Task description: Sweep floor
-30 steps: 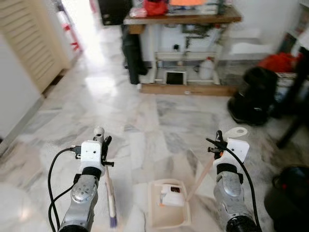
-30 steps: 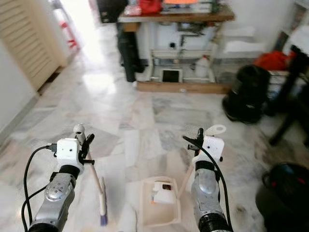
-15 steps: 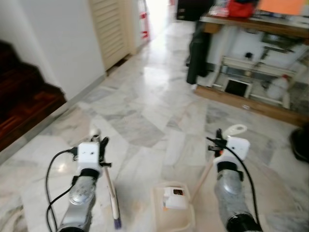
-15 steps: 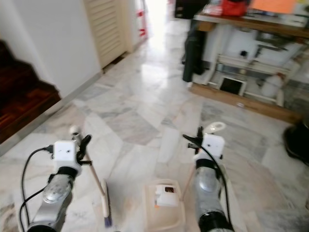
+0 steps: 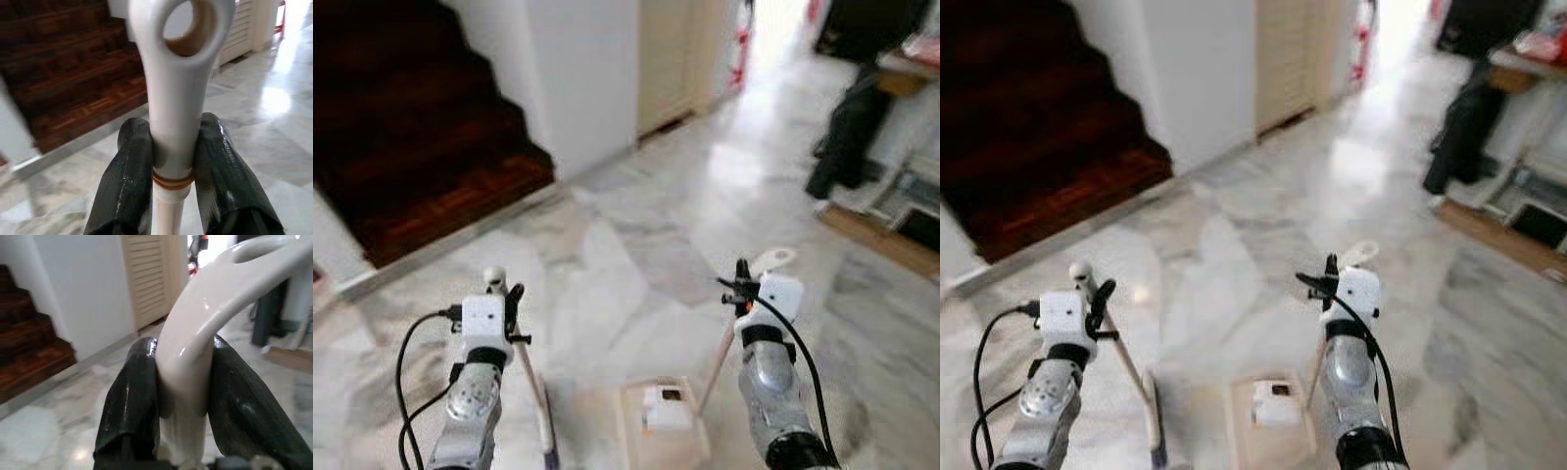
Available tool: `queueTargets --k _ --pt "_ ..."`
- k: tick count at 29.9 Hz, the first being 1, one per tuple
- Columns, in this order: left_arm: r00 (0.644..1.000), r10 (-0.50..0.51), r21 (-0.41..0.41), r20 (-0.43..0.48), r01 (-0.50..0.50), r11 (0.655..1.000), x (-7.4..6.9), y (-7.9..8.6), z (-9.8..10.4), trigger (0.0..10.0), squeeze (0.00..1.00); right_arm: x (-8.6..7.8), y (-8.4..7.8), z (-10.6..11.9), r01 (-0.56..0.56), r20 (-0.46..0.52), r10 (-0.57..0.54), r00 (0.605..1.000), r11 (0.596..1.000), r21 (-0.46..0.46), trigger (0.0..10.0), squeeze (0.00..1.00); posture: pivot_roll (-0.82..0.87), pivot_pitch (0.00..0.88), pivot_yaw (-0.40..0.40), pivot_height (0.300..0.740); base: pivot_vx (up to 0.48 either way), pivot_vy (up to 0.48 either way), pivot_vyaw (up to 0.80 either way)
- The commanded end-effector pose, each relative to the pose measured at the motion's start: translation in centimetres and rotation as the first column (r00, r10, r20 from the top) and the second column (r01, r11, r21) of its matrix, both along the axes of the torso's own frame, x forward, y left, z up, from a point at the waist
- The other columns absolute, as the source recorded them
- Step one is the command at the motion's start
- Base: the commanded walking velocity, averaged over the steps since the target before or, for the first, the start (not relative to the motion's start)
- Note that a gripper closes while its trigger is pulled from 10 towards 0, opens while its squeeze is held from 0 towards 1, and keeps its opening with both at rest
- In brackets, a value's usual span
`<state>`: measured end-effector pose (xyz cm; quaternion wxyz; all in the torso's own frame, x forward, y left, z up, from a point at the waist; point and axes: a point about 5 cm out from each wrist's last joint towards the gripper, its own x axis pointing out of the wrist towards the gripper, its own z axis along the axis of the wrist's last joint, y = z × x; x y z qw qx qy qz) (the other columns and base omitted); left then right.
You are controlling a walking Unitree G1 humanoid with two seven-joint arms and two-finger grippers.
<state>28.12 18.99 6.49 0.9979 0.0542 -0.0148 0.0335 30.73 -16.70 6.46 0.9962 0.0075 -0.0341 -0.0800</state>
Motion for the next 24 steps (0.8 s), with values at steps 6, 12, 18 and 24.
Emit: queueTargets --k 6,12,18,24 --pt "0.999 0.001 0.018 0.043 -0.002 1.0 0.17 0.09 0.9 10.0 0.0 0.34 -0.03 1.07 0.006 0.049 -0.007 0.999 1.0 0.02 10.0 0.0 0.09 0.0 0.021 0.74 0.0 0.0 0.8" --pt "0.999 0.009 0.016 0.041 -0.01 1.0 0.02 0.22 0.85 10.0 0.0 0.36 0.08 1.06 -0.001 0.044 0.0 0.999 1.0 0.026 10.0 0.0 0.1 0.0 0.02 0.74 0.0 0.0 0.53" --pt "0.999 0.013 0.012 0.037 -0.013 1.0 -0.1 0.31 0.78 10.0 0.0 0.41 0.24 0.93 -0.012 0.032 0.011 0.999 0.999 0.04 10.0 0.0 0.1 0.0 0.02 0.74 0.0 0.0 0.0" --pt "0.999 0.015 0.008 0.037 -0.016 1.0 -0.15 0.33 0.8 10.0 0.0 0.41 0.2 0.92 -0.01 0.028 0.009 1.0 0.999 0.047 10.0 0.0 0.1 0.0 0.021 0.74 0.0 0.301 0.0"
